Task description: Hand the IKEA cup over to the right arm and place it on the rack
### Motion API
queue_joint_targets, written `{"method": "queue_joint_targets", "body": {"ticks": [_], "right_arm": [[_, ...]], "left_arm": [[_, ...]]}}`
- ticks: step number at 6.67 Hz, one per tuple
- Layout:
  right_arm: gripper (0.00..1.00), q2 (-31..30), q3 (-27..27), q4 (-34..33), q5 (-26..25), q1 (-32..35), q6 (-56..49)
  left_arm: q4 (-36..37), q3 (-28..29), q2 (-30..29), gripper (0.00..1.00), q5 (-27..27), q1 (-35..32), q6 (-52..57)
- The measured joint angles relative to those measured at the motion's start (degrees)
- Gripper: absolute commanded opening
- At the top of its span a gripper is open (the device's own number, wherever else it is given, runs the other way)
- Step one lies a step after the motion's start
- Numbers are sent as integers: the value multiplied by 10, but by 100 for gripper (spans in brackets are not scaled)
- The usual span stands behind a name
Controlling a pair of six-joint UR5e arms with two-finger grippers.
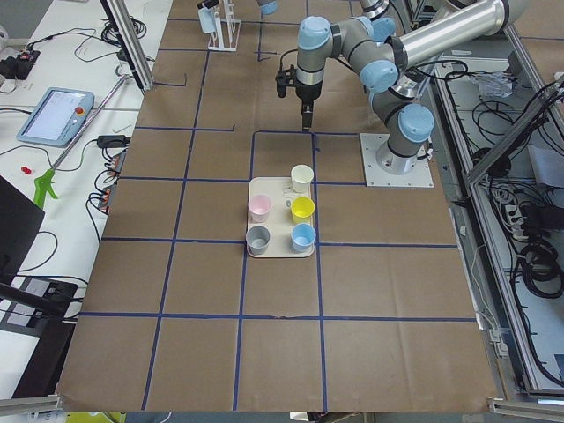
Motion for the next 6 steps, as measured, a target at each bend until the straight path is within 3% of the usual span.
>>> {"method": "queue_joint_targets", "body": {"ticks": [3, 6], "right_arm": [[100, -14, 0, 2, 3, 0, 2], [100, -91, 2, 102, 6, 19, 4]], "left_arm": [[45, -23, -23, 99, -2, 57, 77], [107, -33, -80, 99, -1, 63, 87]]}}
